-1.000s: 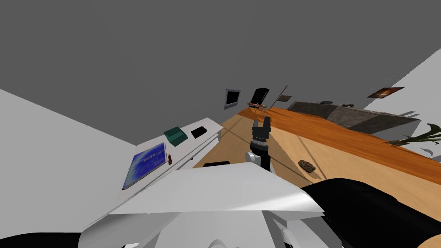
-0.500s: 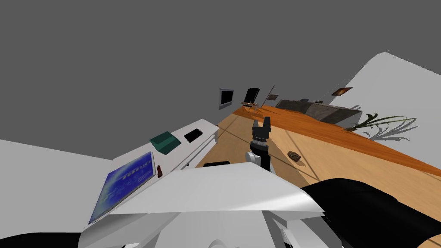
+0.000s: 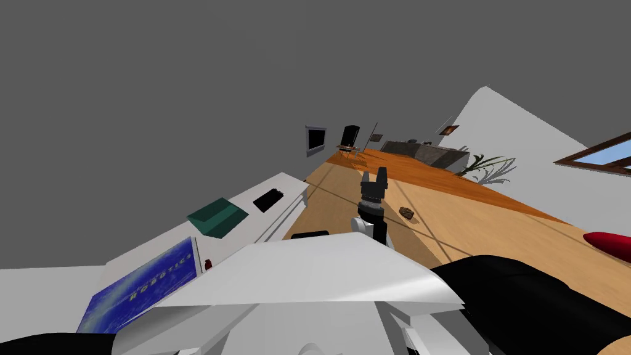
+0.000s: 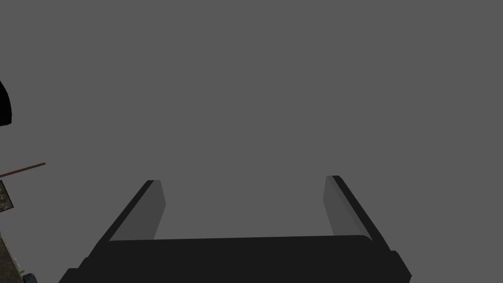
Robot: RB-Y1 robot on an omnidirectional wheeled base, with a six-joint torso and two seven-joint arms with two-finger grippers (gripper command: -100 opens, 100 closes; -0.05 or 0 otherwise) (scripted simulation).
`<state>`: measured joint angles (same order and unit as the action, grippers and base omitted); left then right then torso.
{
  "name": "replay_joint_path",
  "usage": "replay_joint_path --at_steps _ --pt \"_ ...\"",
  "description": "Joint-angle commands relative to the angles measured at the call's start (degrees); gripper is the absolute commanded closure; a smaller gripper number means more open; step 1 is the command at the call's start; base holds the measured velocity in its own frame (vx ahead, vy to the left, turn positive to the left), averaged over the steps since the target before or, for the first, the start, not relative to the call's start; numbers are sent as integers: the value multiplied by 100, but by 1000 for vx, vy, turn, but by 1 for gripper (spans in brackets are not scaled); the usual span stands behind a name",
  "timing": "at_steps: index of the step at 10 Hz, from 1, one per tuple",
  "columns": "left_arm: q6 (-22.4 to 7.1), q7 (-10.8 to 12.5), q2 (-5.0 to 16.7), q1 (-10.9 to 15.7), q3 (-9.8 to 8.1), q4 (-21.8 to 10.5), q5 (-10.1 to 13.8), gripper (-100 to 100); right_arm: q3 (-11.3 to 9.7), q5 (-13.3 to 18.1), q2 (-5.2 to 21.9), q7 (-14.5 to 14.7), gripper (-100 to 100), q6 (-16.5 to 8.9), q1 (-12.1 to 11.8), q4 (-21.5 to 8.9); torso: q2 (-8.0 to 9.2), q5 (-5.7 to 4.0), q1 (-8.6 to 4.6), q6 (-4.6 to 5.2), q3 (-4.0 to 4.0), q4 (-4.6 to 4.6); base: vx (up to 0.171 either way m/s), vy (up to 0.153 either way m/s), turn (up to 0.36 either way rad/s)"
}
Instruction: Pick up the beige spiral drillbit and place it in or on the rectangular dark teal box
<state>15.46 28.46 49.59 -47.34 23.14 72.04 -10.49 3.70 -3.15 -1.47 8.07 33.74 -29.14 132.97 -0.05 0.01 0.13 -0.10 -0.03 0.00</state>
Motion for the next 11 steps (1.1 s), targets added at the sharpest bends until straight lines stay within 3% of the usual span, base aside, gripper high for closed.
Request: replay_joint_path --at_steps 1,2,3,7,9,10,11 --pt "29 90 161 26 79 -286 -27 -100 0 0 0 0 0 0 0 0 0 0 0 0 0 0 51 20 -171" --pt "16 160 294 19 129 -457 -46 -100 0 0 0 0 0 0 1 0 3 -2 -1 4 2 1 68 26 -295" --pt "16 160 294 19 129 -478 -46 -100 0 0 0 0 0 0 1 0 -1 -2 0 5 0 0 48 38 -99" --pt "-14 403 773 70 279 -1116 -96 -100 0 0 0 0 0 0 0 0 -6 2 14 3 -3 -1 75 73 -224" --pt "-18 445 857 107 292 -1239 -101 -100 1 0 1 0 0 0 -1 0 -13 9 40 -1 -8 -3 77 134 -112" --pt "-5 419 794 116 293 -1216 -103 -100 1 0 1 0 0 0 0 0 -8 8 34 1 -5 -1 28 55 -33" --pt "0 422 798 127 296 -1239 -106 0 1 0 0 0 0 0 0 0 5 5 10 -3 2 1 6 12 2"
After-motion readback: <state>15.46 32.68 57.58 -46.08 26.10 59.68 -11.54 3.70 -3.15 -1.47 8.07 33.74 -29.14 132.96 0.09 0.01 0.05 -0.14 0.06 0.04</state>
